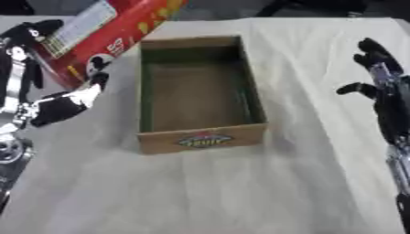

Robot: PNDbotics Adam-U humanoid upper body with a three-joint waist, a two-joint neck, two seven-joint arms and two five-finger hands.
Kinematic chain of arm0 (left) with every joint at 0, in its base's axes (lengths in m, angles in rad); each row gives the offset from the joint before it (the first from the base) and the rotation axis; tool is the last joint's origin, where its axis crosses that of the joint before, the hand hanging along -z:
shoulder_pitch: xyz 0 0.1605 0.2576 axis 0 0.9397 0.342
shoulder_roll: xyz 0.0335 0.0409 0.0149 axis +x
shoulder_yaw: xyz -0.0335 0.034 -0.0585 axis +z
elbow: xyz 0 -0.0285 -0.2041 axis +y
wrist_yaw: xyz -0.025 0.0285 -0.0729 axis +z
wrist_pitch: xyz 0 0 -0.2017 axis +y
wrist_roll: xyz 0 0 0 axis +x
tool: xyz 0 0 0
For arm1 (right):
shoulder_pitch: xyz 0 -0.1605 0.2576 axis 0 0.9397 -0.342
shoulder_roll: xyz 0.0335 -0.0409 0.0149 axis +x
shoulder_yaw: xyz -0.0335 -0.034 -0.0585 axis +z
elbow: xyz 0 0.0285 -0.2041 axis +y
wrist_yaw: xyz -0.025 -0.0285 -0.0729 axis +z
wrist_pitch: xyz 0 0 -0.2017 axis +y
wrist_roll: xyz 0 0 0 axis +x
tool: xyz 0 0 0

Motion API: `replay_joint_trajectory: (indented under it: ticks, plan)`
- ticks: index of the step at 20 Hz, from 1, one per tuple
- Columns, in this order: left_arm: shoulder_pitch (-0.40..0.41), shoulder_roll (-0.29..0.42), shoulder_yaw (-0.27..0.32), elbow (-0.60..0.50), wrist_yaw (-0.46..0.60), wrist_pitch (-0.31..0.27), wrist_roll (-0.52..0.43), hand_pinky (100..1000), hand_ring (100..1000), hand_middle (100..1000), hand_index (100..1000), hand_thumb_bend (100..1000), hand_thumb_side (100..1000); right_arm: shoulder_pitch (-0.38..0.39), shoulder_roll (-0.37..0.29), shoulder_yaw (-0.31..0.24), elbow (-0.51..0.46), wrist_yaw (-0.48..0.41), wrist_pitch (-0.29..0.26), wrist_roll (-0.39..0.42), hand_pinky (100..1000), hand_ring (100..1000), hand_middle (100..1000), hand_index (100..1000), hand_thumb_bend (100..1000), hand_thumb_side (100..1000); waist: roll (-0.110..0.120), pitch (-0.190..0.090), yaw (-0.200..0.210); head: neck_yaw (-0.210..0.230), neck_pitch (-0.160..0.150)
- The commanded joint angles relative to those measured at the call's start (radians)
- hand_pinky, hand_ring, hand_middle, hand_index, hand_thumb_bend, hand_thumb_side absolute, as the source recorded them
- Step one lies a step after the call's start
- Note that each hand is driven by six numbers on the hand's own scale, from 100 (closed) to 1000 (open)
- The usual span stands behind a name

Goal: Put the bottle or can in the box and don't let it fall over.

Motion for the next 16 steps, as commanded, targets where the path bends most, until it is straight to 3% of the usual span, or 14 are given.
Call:
replay_joint_trajectory:
  ticks: [1, 9, 11, 12, 13, 14, 15, 16]
  plan:
    - [-0.033, -0.043, -0.014, 0.030, -0.016, 0.003, -0.016, 184, 489, 552, 363, 131, 125, -0.009, -0.029, -0.014, -0.031, 0.005, 0.004, -0.003, 570, 1000, 1000, 975, 100, 942, 0.014, -0.033, -0.004, 0.001, 0.001]
    - [-0.075, -0.138, -0.041, 0.124, -0.065, 0.029, -0.015, 193, 502, 575, 373, 100, 100, -0.013, -0.028, -0.014, -0.033, 0.004, 0.006, -0.004, 569, 1000, 1000, 976, 100, 949, 0.018, -0.025, -0.018, 0.013, 0.002]
    - [-0.085, -0.152, -0.049, 0.138, -0.066, 0.026, -0.022, 226, 534, 609, 411, 188, 100, -0.014, -0.027, -0.013, -0.033, 0.004, 0.006, -0.003, 569, 1000, 1000, 976, 100, 950, 0.020, -0.024, -0.020, 0.016, 0.001]
    - [-0.088, -0.156, -0.053, 0.144, -0.066, 0.021, -0.034, 299, 593, 668, 469, 249, 100, -0.015, -0.027, -0.013, -0.033, 0.004, 0.007, -0.003, 569, 1000, 1000, 976, 100, 950, 0.020, -0.024, -0.022, 0.016, 0.001]
    - [-0.091, -0.157, -0.059, 0.150, -0.070, 0.013, -0.054, 386, 666, 739, 546, 285, 138, -0.015, -0.027, -0.013, -0.034, 0.004, 0.007, -0.003, 569, 1000, 1000, 976, 100, 950, 0.021, -0.024, -0.023, 0.016, 0.001]
    - [-0.091, -0.157, -0.062, 0.155, -0.080, 0.005, -0.078, 490, 752, 807, 636, 333, 284, -0.015, -0.026, -0.013, -0.034, 0.004, 0.007, -0.002, 568, 1000, 1000, 976, 100, 951, 0.021, -0.024, -0.024, 0.014, 0.001]
    - [-0.091, -0.156, -0.062, 0.159, -0.101, -0.002, -0.101, 642, 852, 902, 749, 384, 513, -0.015, -0.026, -0.014, -0.033, 0.003, 0.007, -0.003, 568, 1000, 1000, 976, 100, 952, 0.021, -0.024, -0.024, 0.012, 0.002]
    - [-0.089, -0.155, -0.059, 0.161, -0.128, -0.005, -0.120, 680, 883, 930, 777, 388, 599, -0.014, -0.025, -0.015, -0.033, 0.003, 0.007, -0.003, 568, 1000, 1000, 976, 100, 953, 0.020, -0.024, -0.024, 0.009, 0.002]
